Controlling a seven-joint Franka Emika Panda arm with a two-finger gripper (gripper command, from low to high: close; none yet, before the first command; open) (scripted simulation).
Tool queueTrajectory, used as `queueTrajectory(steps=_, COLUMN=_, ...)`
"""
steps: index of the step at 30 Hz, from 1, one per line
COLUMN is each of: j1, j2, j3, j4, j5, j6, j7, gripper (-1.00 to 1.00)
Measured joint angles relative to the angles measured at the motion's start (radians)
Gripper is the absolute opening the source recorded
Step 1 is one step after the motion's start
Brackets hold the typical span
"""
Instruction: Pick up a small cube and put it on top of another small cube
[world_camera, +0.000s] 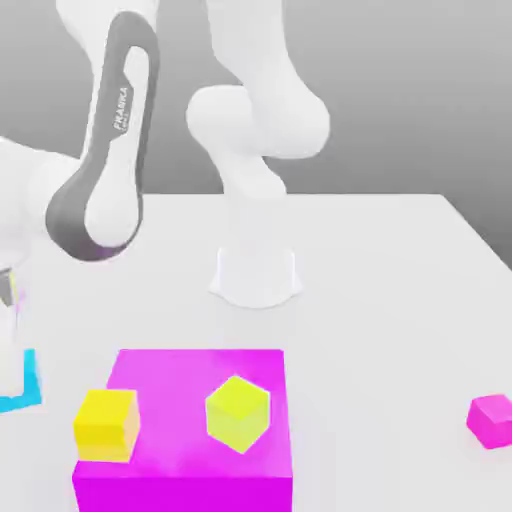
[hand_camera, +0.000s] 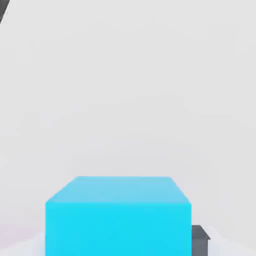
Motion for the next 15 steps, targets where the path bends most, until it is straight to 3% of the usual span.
queueTrajectory(steps=6, j1=0.197, j2=-0.159, j3=0.116, j4=0.025, j5=-0.009, j6=-0.167, j7=-0.133, gripper=-1.00)
queueTrajectory(steps=10, j1=0.296, j2=-0.259, j3=0.178, j4=-0.004, j5=-0.076, j6=-0.289, j7=-0.196, gripper=-1.00)
queueTrajectory(steps=14, j1=0.305, j2=-0.184, j3=0.187, j4=-0.055, j5=-0.124, j6=-0.191, j7=-0.186, gripper=-1.00)
queueTrajectory(steps=15, j1=0.309, j2=-0.156, j3=0.183, j4=-0.065, j5=-0.130, j6=-0.154, j7=-0.183, gripper=1.00)
